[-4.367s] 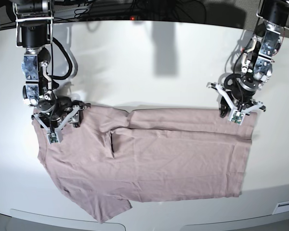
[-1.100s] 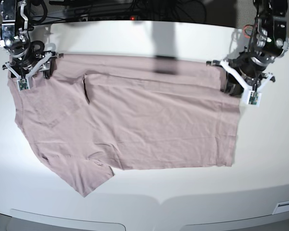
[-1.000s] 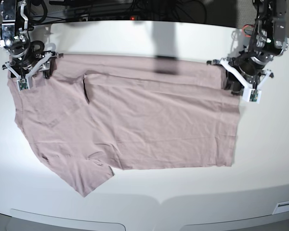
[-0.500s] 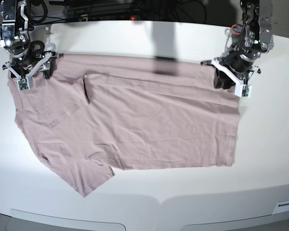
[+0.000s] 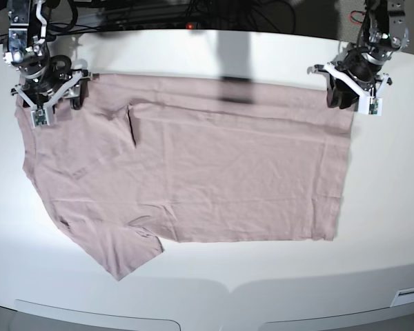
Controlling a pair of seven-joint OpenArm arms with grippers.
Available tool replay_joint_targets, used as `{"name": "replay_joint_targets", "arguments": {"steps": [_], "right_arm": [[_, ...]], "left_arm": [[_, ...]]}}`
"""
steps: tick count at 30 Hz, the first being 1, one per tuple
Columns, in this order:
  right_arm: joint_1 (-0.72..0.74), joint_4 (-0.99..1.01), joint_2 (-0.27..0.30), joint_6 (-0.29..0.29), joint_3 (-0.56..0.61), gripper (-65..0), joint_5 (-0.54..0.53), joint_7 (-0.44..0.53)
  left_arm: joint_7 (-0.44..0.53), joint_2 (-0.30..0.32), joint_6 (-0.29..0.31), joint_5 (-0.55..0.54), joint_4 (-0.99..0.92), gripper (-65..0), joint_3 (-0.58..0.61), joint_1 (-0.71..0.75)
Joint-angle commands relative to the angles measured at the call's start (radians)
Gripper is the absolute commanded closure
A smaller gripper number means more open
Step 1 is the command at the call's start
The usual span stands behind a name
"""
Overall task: Fold the T-shirt properly
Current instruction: 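Drag the folded shirt with both grippers toward the robot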
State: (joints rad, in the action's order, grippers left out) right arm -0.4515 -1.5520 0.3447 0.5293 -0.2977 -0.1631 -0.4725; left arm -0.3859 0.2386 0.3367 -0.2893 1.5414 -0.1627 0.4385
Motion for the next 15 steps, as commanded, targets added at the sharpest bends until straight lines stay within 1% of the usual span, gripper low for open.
{"name": "replay_joint_targets", "arguments": {"steps": [1, 10, 15], "right_arm": [[-0.036, 0.000, -0.008, 0.040, 0.010, -37.1, 0.024, -0.094], [-0.162, -0.105, -0.006, 0.040, 0.010, -37.1, 0.029, -0.094], [-0.166, -0.115, -0.001, 0.040, 0.010, -37.1, 0.032, -0.094]], "left_arm": [[-0.200, 0.009, -0.059, 0.076, -0.029, -15.9, -0.001, 0.047], [-0.200, 0.015, -0.059, 0.080, -0.029, -15.9, -0.002, 0.108], [-0.201, 0.044, -0.059, 0.080, -0.029, -15.9, -0.014, 0.127]]}}
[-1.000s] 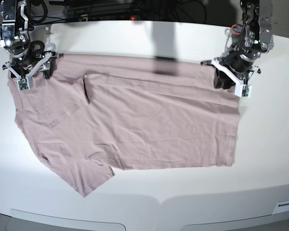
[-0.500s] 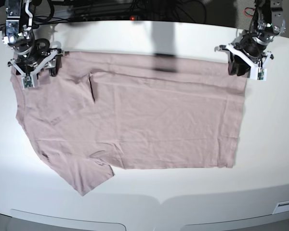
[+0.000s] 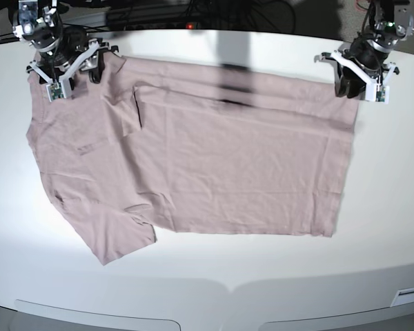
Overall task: Fold the T-shirt properly
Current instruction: 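Drag the folded shirt with both grippers toward the robot, then release the shirt and raise both grippers away from the fold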
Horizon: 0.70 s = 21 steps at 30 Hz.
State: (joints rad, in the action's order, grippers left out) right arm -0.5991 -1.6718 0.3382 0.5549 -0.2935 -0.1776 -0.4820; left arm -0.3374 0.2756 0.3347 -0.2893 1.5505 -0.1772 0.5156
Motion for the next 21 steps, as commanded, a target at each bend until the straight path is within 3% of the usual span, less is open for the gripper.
{"name": "replay_joint_targets", "arguments": {"steps": [1, 4, 11, 21], "right_arm": [[-0.019, 0.005, 0.008, 0.014, 0.006, -37.1, 0.056, -0.085], [-0.019, 0.005, 0.022, 0.009, 0.006, -37.1, 0.104, -0.084], [-0.019, 0.005, 0.106, -0.013, 0.006, -37.1, 0.100, -0.085], [-0.019, 0.005, 0.107, -0.013, 0.006, -37.1, 0.091, -0.110]], "left_arm": [[-0.249, 0.010, -0.057, 0.080, -0.038, -15.9, -0.011, 0.054], [-0.249, 0.010, -0.057, 0.079, -0.038, -15.9, -0.061, 0.068], [-0.269, 0.010, -0.057, 0.051, -0.038, -15.9, -0.105, 0.121], [-0.299, 0.003, -0.057, 0.021, -0.033, -15.9, -0.105, 0.195]]}}
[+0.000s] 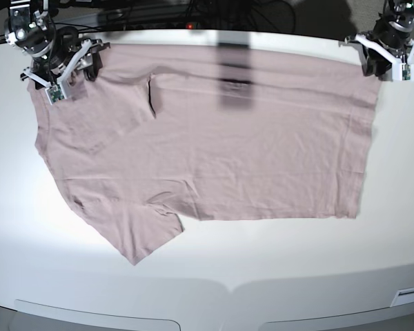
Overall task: Fold the T-shirt properly
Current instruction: 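Release the shirt and raise both grippers away from the fold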
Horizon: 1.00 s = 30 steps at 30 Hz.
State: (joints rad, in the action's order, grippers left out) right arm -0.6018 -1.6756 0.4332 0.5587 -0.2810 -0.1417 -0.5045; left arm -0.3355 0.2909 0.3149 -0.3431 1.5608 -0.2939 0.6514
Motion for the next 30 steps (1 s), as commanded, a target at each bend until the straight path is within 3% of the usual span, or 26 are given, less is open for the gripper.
{"name": "replay_joint_targets", "arguments": {"steps": [1, 7, 16, 30], "right_arm": [[-0.017, 0.008, 0.013, -0.017, -0.007, -37.1, 0.055, -0.092], [-0.016, 0.008, 0.012, -0.017, -0.007, -37.1, 0.055, -0.103], [-0.017, 0.008, 0.013, -0.016, -0.007, -37.1, 0.056, -0.126], [-0.061, 0.008, 0.013, -0.017, -0.007, -37.1, 0.055, -0.129]], "left_arm": [[-0.300, -0.016, -0.037, 0.064, -0.042, -15.9, 0.012, 0.069], [-0.298, -0.051, -0.035, 0.061, -0.027, -15.9, 0.012, 0.094], [-0.330, -0.053, -0.034, 0.062, 0.067, -15.8, 0.012, 0.135], [-0.285, -0.052, -0.034, 0.065, 0.077, -15.8, 0.012, 0.124]]}}
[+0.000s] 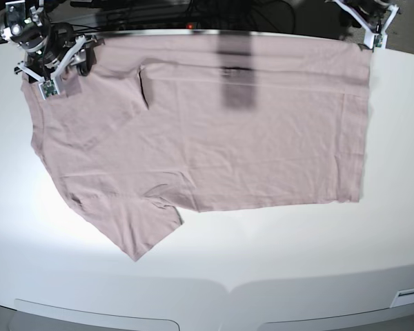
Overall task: Fold the T-shirt properly
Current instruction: 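Release the shirt and raise both grippers away from the fold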
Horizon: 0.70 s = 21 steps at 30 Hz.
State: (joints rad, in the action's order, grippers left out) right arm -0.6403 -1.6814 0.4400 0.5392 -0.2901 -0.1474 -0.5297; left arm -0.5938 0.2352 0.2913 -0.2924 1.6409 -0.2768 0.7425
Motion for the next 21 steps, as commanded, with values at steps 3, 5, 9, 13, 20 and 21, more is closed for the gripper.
{"name": "replay_joint_targets", "arguments": {"steps": [3, 5, 9, 13, 20, 21], "right_arm": [[-0.022, 0.013, 0.006, 0.003, 0.002, -37.1, 0.061, -0.083], [-0.022, 0.013, 0.006, 0.003, 0.002, -37.1, 0.061, -0.080], [-0.022, 0.013, 0.006, 0.003, 0.002, -37.1, 0.061, -0.080], [-0.022, 0.013, 0.006, 0.003, 0.002, -37.1, 0.061, -0.079], [-0.021, 0.011, 0.006, 0.003, 0.002, -37.1, 0.061, -0.068], [-0.021, 0.011, 0.006, 0.003, 0.002, -37.1, 0.061, -0.064]], "left_arm": [[-0.026, 0.003, -0.011, 0.042, -0.003, -15.8, -0.005, 0.033], [-0.022, 0.004, -0.028, 0.077, -0.003, -15.8, -0.005, 0.033], [-0.023, 0.004, -0.067, 0.142, 0.000, -15.8, -0.005, 0.033], [-0.019, 0.004, -0.090, 0.172, 0.068, -15.8, -0.007, 0.043], [-0.074, 0.004, -0.097, 0.172, 0.397, -15.8, -0.095, 0.107], [-0.072, 0.004, -0.097, 0.170, 0.436, -15.8, -0.116, 0.111]]}}
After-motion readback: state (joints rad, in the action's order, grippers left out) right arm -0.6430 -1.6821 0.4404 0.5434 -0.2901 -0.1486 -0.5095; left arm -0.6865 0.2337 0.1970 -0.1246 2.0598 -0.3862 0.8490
